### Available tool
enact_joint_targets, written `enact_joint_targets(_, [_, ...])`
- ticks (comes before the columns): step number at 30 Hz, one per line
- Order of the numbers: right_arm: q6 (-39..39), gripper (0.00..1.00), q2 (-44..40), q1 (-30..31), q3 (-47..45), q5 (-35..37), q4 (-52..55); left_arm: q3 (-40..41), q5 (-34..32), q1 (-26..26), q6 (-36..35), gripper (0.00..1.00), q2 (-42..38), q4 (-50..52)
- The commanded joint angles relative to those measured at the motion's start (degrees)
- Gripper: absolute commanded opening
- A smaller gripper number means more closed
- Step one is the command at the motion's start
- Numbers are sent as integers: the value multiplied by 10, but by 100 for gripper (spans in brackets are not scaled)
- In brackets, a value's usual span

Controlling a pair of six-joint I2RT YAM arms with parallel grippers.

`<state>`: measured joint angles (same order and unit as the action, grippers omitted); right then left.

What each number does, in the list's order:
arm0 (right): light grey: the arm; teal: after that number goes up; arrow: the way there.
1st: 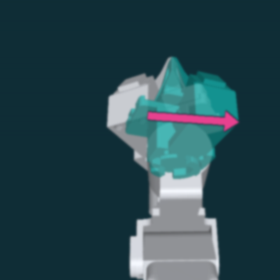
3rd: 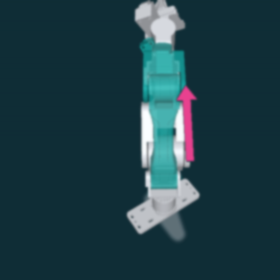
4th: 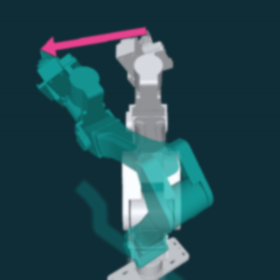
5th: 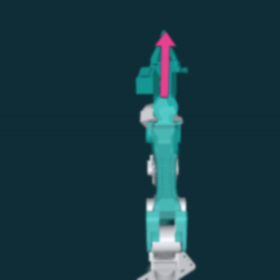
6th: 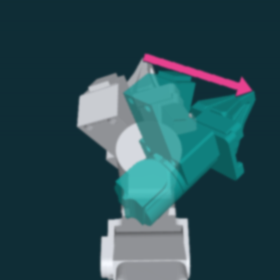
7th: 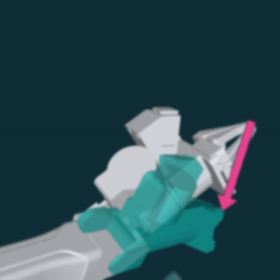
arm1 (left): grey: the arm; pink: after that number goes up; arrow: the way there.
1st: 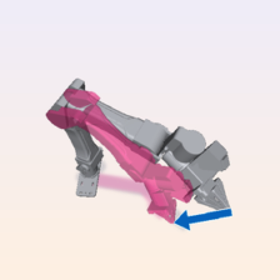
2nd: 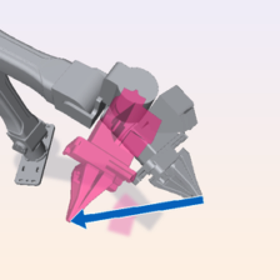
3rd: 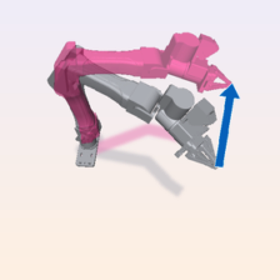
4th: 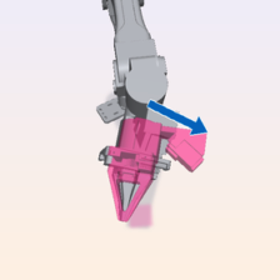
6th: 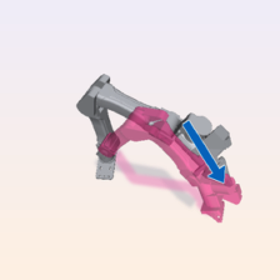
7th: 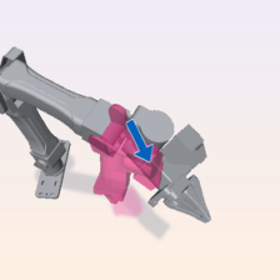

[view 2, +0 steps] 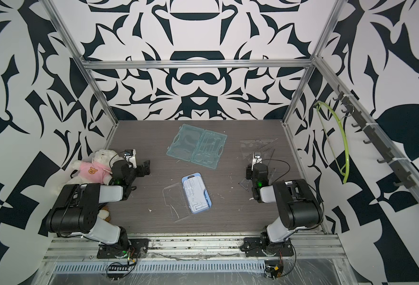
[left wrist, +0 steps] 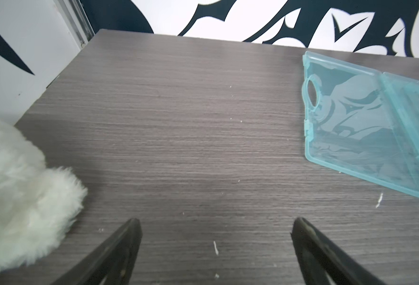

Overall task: Open the ruler set and take out the ruler
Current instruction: Reset both arms

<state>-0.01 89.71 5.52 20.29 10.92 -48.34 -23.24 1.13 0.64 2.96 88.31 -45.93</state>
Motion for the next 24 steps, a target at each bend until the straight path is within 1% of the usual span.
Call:
enact_joint_targets(1, [-1,52,-9,-3,5,-16,-26,3,22,2,-6,99,1,-19])
enact_joint_targets(4, [0,59,-10,-3,3,-14,-27,5,13,-3,-8,99,1,-20])
enact_joint_targets(5, [0,83,-10,-3,3,-14,-28,5,7,-6,-9,99,-1,-20])
enact_joint_targets(6, [0,100,-11,-3,3,-14,-28,5,5,-6,-10,99,0,-21])
enact_joint_targets(17, [0,100,-12,-2,0,-11,-31,5,6,-6,-12,99,2,-24])
enact_joint_targets(21, [0,100,-5,-6,11,-33,-19,6,5,-6,-12,99,2,-26])
enact_joint_targets(24, [1,100,-6,-9,8,-36,-24,8,3,-6,-10,99,-1,-26])
